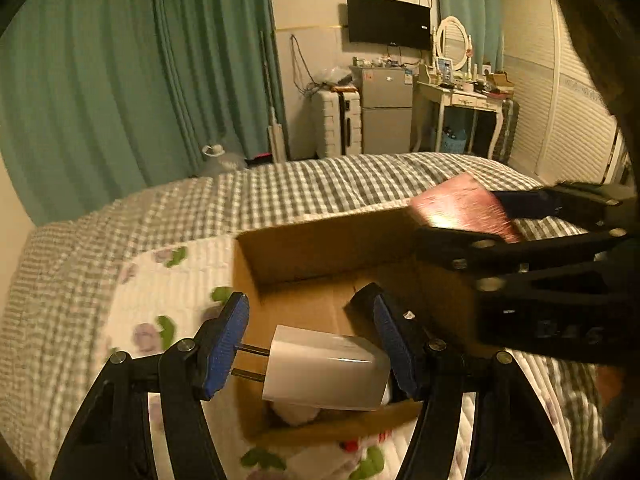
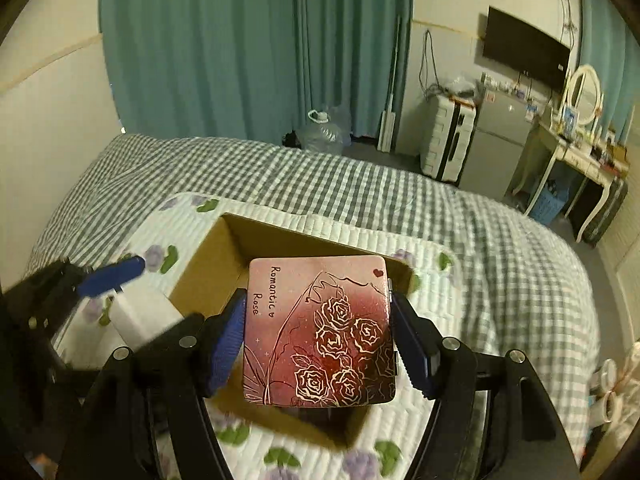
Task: Organize rigid objects
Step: 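Lower the card and cube charger into the box and open both grippers, then grasp the red-and-white bottle with the right gripper and lift it, then grasp the flat white plug charger with the left gripper while the right holds the bottle, then carry the bottle and plug charger over the box and release both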
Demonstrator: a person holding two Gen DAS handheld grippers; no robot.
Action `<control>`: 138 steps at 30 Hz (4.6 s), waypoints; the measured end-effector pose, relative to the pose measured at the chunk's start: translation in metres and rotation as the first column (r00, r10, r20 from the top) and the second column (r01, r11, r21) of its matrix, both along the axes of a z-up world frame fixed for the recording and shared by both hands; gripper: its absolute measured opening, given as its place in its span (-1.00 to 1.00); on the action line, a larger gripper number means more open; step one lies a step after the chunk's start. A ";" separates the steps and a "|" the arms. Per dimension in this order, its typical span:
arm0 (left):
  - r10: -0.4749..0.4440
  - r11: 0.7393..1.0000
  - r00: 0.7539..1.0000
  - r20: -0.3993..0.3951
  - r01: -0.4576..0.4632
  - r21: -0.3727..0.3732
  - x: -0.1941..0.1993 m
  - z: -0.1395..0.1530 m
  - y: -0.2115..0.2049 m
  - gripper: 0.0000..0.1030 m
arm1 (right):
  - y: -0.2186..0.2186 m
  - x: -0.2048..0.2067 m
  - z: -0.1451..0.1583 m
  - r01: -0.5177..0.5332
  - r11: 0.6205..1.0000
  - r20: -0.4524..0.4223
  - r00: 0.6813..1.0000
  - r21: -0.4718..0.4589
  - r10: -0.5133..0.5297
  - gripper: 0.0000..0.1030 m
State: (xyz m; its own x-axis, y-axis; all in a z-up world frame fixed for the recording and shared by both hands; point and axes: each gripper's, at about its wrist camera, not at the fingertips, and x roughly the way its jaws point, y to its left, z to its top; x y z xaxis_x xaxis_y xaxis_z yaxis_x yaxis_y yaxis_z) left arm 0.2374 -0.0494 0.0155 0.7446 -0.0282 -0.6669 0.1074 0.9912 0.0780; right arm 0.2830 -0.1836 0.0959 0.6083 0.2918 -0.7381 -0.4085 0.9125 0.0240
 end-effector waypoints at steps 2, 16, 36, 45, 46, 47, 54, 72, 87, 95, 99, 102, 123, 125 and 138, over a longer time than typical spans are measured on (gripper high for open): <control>-0.002 1.000 1.000 -0.015 0.002 0.005 0.012 -0.016 -0.002 0.28 | 0.000 0.019 -0.017 0.011 1.000 -0.026 1.000 0.014 -0.011 0.33; -0.024 1.000 0.996 -0.085 0.023 -0.017 0.024 -0.056 -0.004 0.29 | 0.006 0.063 -0.068 0.051 0.998 -0.070 0.996 0.023 -0.049 0.35; -0.015 0.999 0.989 0.148 0.008 0.051 -0.130 0.087 0.030 0.71 | -0.011 -0.105 0.071 0.057 0.992 0.095 0.994 -0.113 -0.046 0.88; 0.105 0.994 0.994 0.040 -0.105 -0.021 -0.145 0.026 0.062 0.72 | -0.002 -0.159 0.024 0.096 0.994 0.024 0.995 -0.045 -0.095 0.95; 0.111 0.993 0.994 0.020 -0.111 -0.038 -0.143 0.015 0.065 0.72 | 0.001 -0.156 0.011 0.104 0.994 0.005 0.995 -0.042 -0.104 0.95; 0.112 0.992 0.994 -0.010 -0.112 -0.056 -0.137 0.000 0.067 0.72 | 0.003 -0.153 0.002 0.111 0.993 -0.009 0.994 -0.038 -0.112 0.95; 0.150 0.988 0.984 -0.099 -0.153 -0.025 -0.111 -0.071 0.088 0.72 | 0.027 -0.113 -0.096 0.190 0.981 -0.125 0.973 -0.030 -0.192 0.95; 0.066 0.996 0.973 -0.219 -0.079 -0.048 -0.095 -0.113 0.082 0.72 | 0.016 -0.078 -0.175 0.295 0.946 -0.265 0.931 0.137 -0.252 0.52; 0.040 0.998 0.930 -0.364 -0.053 -0.026 -0.053 -0.152 0.030 0.72 | -0.033 -0.095 -0.162 0.412 0.909 -0.190 0.899 0.063 -0.395 0.52; 0.014 1.000 0.929 -0.369 -0.016 -0.005 -0.047 -0.157 0.017 0.25 | -0.034 -0.089 -0.172 0.423 0.901 -0.214 0.893 0.101 -0.395 0.52; 0.017 1.000 0.931 -0.366 -0.018 0.001 -0.055 -0.151 0.016 0.25 | -0.040 -0.092 -0.166 0.424 0.899 -0.204 0.894 0.108 -0.398 0.52; 0.023 1.000 0.941 -0.338 -0.026 -0.004 -0.067 -0.137 0.018 0.25 | -0.041 -0.099 -0.157 0.414 0.903 -0.201 0.900 0.117 -0.387 0.52; 0.062 0.995 0.997 -0.050 -0.066 -0.078 -0.161 0.024 0.020 0.25 | -0.044 -0.194 -0.003 0.296 0.952 0.080 0.950 0.075 -0.301 0.52; 0.057 0.995 0.998 -0.015 -0.058 -0.079 -0.167 0.040 0.020 0.25 | -0.042 -0.198 0.017 0.269 0.960 0.115 0.954 0.079 -0.277 0.52; 0.022 0.998 0.990 0.136 -0.013 -0.067 -0.147 0.103 0.026 0.25 | -0.030 -0.171 0.108 0.136 0.984 0.245 0.956 0.113 -0.160 0.52</control>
State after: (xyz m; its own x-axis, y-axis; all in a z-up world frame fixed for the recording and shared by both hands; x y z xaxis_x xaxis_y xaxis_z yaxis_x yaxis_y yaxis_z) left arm 0.0903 -0.0231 0.1189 0.8295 -0.0553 -0.5558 0.0831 0.9962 0.0249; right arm 0.1116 -0.2137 0.2036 0.8127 0.2452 -0.5286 -0.2732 0.9616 0.0261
